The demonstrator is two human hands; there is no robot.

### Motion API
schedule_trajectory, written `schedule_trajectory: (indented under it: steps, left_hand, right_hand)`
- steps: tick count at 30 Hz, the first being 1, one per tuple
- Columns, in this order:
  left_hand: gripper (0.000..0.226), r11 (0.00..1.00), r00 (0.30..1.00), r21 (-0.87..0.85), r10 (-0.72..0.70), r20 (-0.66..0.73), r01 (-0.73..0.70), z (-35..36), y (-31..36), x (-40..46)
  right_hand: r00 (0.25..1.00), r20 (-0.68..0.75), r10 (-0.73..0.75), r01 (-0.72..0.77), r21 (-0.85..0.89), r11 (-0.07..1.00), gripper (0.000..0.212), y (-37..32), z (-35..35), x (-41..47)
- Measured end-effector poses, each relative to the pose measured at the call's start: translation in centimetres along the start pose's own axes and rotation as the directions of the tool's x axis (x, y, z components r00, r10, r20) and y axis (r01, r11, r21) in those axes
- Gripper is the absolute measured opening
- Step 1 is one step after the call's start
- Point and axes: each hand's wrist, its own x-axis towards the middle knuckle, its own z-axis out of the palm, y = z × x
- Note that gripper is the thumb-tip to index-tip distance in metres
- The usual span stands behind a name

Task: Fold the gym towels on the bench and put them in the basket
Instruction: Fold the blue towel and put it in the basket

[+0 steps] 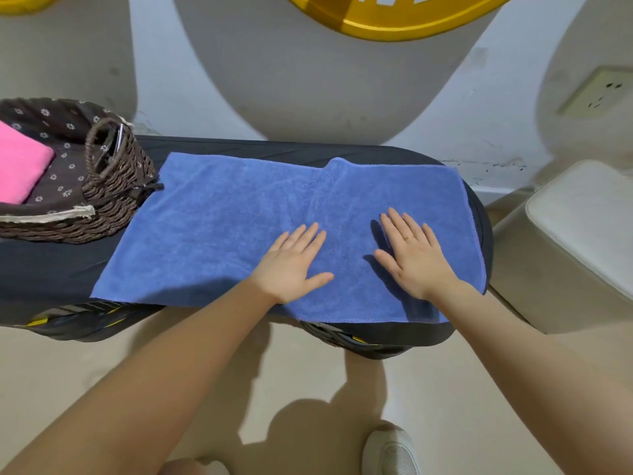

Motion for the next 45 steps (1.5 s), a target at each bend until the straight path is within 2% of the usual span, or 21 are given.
schedule_trajectory:
  steps: [2, 4, 7, 10, 12, 14, 16, 18, 22, 25, 27, 30, 33, 34, 36, 38, 39, 41, 43, 45]
  left_hand:
    - [0.088, 0.998, 0.998, 0.038, -0.049, 0.035, 0.047, 0.8, -0.2, 0.0]
    - [0.097, 0.996, 0.996, 0.035, -0.086, 0.028, 0.085, 1.0, 0.0, 0.2]
    - [0.094, 0.995, 0.994, 0.019, -0.101, 0.034, 0.101, 0.5, 1.2, 0.6]
    - [0.076, 1.000, 0.999, 0.007, 0.031, -0.017, -0.031, -0.7, 3.9, 1.9]
    - [0.055, 0.991, 0.990, 0.004, 0.132, -0.052, -0.132, -1.4, 6.4, 3.4]
    - [0.044, 0.975, 0.971, -0.014, 0.220, -0.096, -0.222, -1.7, 8.8, 4.8]
    - [0.037, 0.931, 0.921, 0.012, 0.363, -0.143, -0.366, -1.6, 11.1, 6.0]
    - [0.034, 0.847, 0.837, 0.107, 0.531, -0.133, -0.520, -0.9, 13.4, 7.0]
    - [0.034, 0.694, 0.721, 0.251, 0.692, 0.026, -0.675, -1.1, 17.8, 8.9]
    - [0.060, 0.672, 0.732, 0.293, 0.647, 0.215, -0.680, -1.0, 19.5, 11.2]
    - [0.067, 0.674, 0.736, 0.295, 0.612, 0.290, -0.677, -1.2, 19.9, 12.2]
    - [0.055, 0.690, 0.729, 0.266, 0.555, 0.401, -0.673, -1.5, 20.1, 13.4]
    - [0.037, 0.681, 0.719, 0.282, 0.526, 0.455, -0.676, -1.6, 20.5, 13.8]
    - [0.033, 0.694, 0.733, 0.278, 0.530, 0.427, -0.664, -1.5, 20.5, 13.6]
    - [0.029, 0.728, 0.765, 0.236, 0.611, 0.204, -0.644, -1.1, 19.7, 12.9]
    - [0.020, 0.776, 0.780, 0.084, 0.625, 0.039, -0.626, -1.6, 18.6, 11.6]
    - [0.016, 0.818, 0.818, -0.046, 0.575, 0.024, -0.574, -2.0, 17.9, 11.1]
    - [0.024, 0.890, 0.903, -0.256, 0.415, 0.108, -0.378, -2.8, 16.6, 10.0]
    - [0.042, 0.888, 0.970, -0.406, 0.243, 0.016, -0.216, -3.9, 15.6, 8.8]
    - [0.048, 0.837, 0.997, -0.542, 0.059, -0.054, -0.078, -4.6, 14.2, 7.5]
  right_hand:
    - [0.994, 0.050, 0.098, -0.095, -0.060, 0.994, 0.065, 1.5, 1.1, -0.7]
    - [0.976, 0.035, 0.213, -0.210, -0.075, 0.975, 0.066, 3.2, 1.5, -1.5]
    - [0.931, 0.020, 0.364, -0.364, -0.032, 0.931, 0.067, 5.1, 0.9, -1.9]
    - [0.894, -0.071, 0.443, -0.427, 0.168, 0.889, 0.056, 6.2, -0.7, -1.8]
    - [0.831, -0.152, 0.534, -0.458, 0.357, 0.814, 0.042, 7.2, -1.5, -1.5]
    - [0.786, -0.113, 0.608, -0.486, 0.495, 0.720, 0.038, 8.5, -2.1, -0.9]
    - [0.811, -0.064, 0.582, -0.480, 0.497, 0.723, 0.038, 10.0, -2.7, 0.2]
    - [0.865, -0.062, 0.498, -0.422, 0.447, 0.789, 0.037, 11.2, -3.6, 1.8]
    - [0.927, -0.039, 0.372, -0.334, 0.362, 0.870, 0.037, 13.0, -5.2, 5.3]
    - [0.932, -0.036, 0.362, -0.326, 0.357, 0.875, 0.035, 14.1, -5.7, 7.2]
    - [0.927, -0.034, 0.375, -0.334, 0.385, 0.861, 0.037, 14.7, -5.9, 8.0]
    - [0.925, -0.016, 0.380, -0.342, 0.402, 0.849, 0.035, 15.4, -5.9, 8.7]
    - [0.931, 0.004, 0.365, -0.323, 0.474, 0.819, 0.012, 15.8, -5.8, 9.0]
    - [0.935, 0.014, 0.354, -0.316, 0.486, 0.815, 0.008, 15.8, -5.7, 9.0]
    - [0.945, 0.000, 0.327, -0.290, 0.463, 0.838, 0.009, 15.7, -5.6, 9.0]
    - [0.949, -0.062, 0.309, -0.246, 0.468, 0.849, 0.008, 15.1, -5.6, 8.9]
    - [0.946, -0.090, 0.311, -0.219, 0.530, 0.819, 0.006, 14.7, -5.5, 9.0]
    - [0.935, -0.108, 0.337, -0.168, 0.703, 0.691, 0.007, 13.2, -5.5, 9.3]
    - [0.941, -0.111, 0.321, -0.087, 0.834, 0.544, 0.016, 11.0, -6.0, 9.8]
    - [0.960, -0.117, 0.255, -0.009, 0.896, 0.444, 0.026, 8.3, -7.2, 10.4]
